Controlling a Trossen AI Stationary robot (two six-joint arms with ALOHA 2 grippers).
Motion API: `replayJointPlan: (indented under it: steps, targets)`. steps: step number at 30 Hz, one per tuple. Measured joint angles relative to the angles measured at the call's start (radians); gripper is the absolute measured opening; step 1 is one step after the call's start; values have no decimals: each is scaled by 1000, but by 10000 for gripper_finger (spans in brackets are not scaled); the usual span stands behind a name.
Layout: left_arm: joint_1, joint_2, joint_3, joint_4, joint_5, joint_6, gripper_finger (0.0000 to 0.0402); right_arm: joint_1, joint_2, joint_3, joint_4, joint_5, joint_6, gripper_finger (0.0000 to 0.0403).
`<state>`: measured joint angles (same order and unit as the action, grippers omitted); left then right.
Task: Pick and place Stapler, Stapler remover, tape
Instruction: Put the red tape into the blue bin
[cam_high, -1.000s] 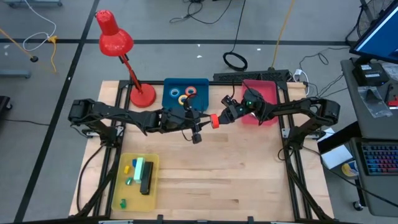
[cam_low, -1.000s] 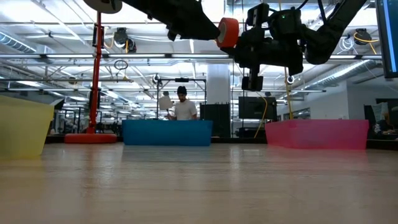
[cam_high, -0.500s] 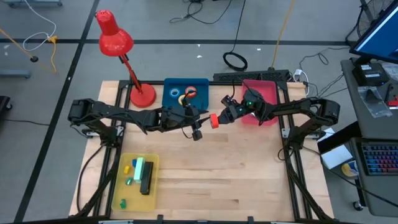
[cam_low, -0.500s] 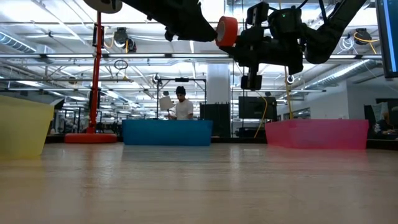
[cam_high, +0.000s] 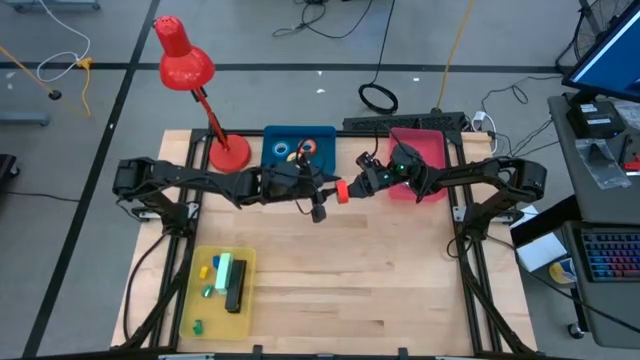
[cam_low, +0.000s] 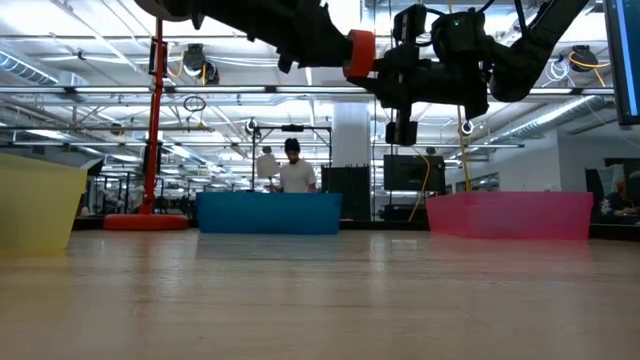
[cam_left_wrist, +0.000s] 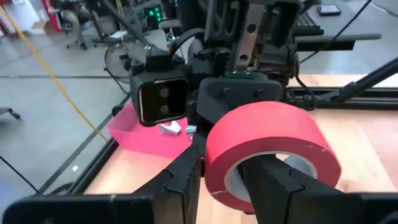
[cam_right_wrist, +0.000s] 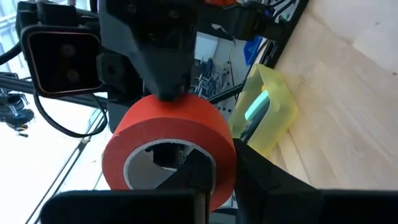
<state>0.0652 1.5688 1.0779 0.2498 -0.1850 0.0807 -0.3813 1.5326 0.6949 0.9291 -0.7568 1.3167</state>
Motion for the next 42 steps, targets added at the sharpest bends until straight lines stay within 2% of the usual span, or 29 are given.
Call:
replayJointPlan:
  steps: [4,8,12,18,20,23,26,29,38,42]
  targets:
    - [19,-1,0,-34,25,-39,103,6,0,0,-3,25,0,29]
    - [39,-1,0,-39,88,-59,32,5,0,0,-2,31,-2,50]
    - [59,-17,2,-131,91,-72,32,5,1,-1,-8,28,-5,101]
    - [121,-97,-1,-438,-58,-86,32,5,-2,-2,3,19,-37,146]
    - [149,-120,-1,-465,-86,-112,32,3,1,-2,-6,26,-60,152]
    - [208,-114,1,-446,-67,-154,32,2,0,-2,8,69,-78,155]
    - [265,-74,9,-436,-42,-178,32,2,0,-2,10,77,-88,153]
    - [318,-14,68,-502,-29,-200,32,2,0,-2,22,77,-113,150]
    - [415,280,400,-840,53,-161,32,-2,0,-2,141,114,-198,146]
    - [455,350,483,-912,117,-171,32,-11,0,-2,252,104,-253,139]
